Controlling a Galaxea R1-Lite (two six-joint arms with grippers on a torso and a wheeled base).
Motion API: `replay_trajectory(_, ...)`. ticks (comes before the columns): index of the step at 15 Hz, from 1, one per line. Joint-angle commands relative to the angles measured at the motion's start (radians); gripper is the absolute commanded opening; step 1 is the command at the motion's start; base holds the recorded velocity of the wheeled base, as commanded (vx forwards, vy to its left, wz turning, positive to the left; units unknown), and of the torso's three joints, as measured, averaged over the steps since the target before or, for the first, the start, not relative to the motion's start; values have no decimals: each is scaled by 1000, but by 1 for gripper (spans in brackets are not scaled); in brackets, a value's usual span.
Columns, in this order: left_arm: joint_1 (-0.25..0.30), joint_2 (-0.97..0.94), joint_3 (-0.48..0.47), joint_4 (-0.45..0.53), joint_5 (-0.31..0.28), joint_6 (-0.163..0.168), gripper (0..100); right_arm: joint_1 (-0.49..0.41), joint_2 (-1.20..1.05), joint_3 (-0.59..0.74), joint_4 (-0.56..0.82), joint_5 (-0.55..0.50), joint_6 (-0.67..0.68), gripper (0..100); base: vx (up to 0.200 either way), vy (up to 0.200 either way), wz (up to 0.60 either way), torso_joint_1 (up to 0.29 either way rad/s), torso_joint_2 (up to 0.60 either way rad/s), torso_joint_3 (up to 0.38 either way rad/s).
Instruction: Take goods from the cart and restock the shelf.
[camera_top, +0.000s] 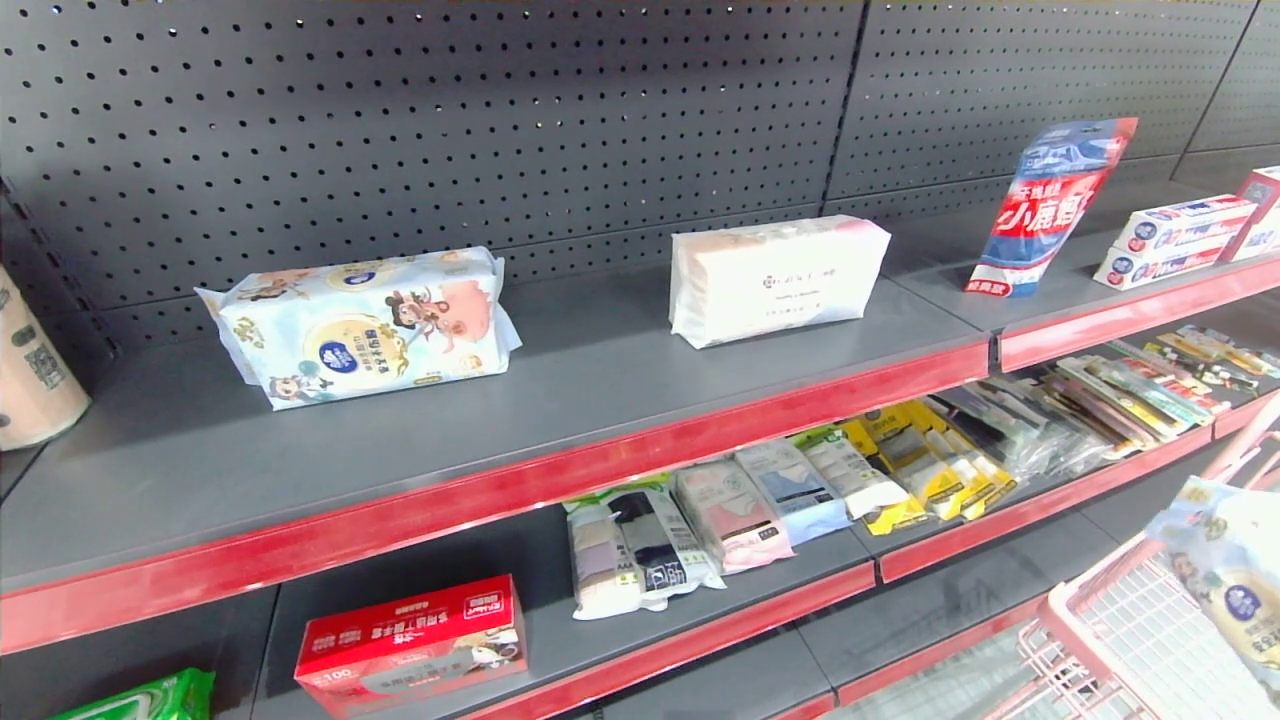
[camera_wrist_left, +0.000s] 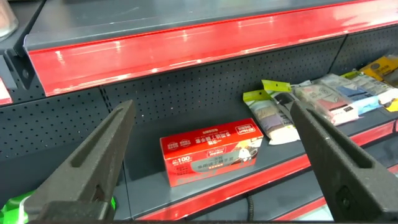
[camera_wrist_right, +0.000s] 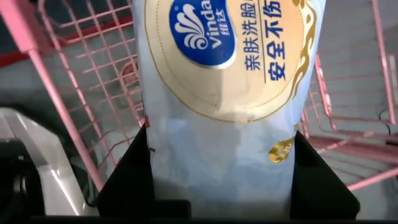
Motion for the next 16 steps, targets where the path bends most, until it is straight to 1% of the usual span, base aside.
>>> replay_trajectory(1,0,1,0,0,0,0,100,218,-241,-18,1,-168,271,0,0,0,0,0,0,0)
replay_trajectory(2,0,1,0,0,0,0,100,404,-339,-9,15,-303,417,0,0,0,0,0,0,0)
replay_trajectory(3,0,1,0,0,0,0,100,542,-408,5,24,-387,478,0,0,0,0,0,0,0)
replay_trajectory(4,0,1,0,0,0,0,100,611,-439,7,30,-421,497,0,0,0,0,0,0,0)
replay_trajectory(5,0,1,0,0,0,0,100,766,-514,1,63,-488,533,0,0,0,0,0,0,0)
replay_trajectory(6,0,1,0,0,0,0,100,814,-548,-1,83,-499,541,0,0,0,0,0,0,0)
replay_trajectory(7,0,1,0,0,0,0,100,893,-630,5,136,-501,546,0,0,0,0,0,0,0)
replay_trajectory(8,0,1,0,0,0,0,100,938,-738,5,225,-462,544,0,0,0,0,0,0,0)
replay_trajectory(10,0,1,0,0,0,0,100,956,-871,-9,333,-343,541,0,0,0,0,0,0,0)
replay_trajectory(12,0,1,0,0,0,0,100,958,-965,8,389,-324,536,0,0,0,0,0,0,0)
replay_trajectory(16,0,1,0,0,0,0,100,969,-975,13,392,-323,533,0,0,0,0,0,0,0)
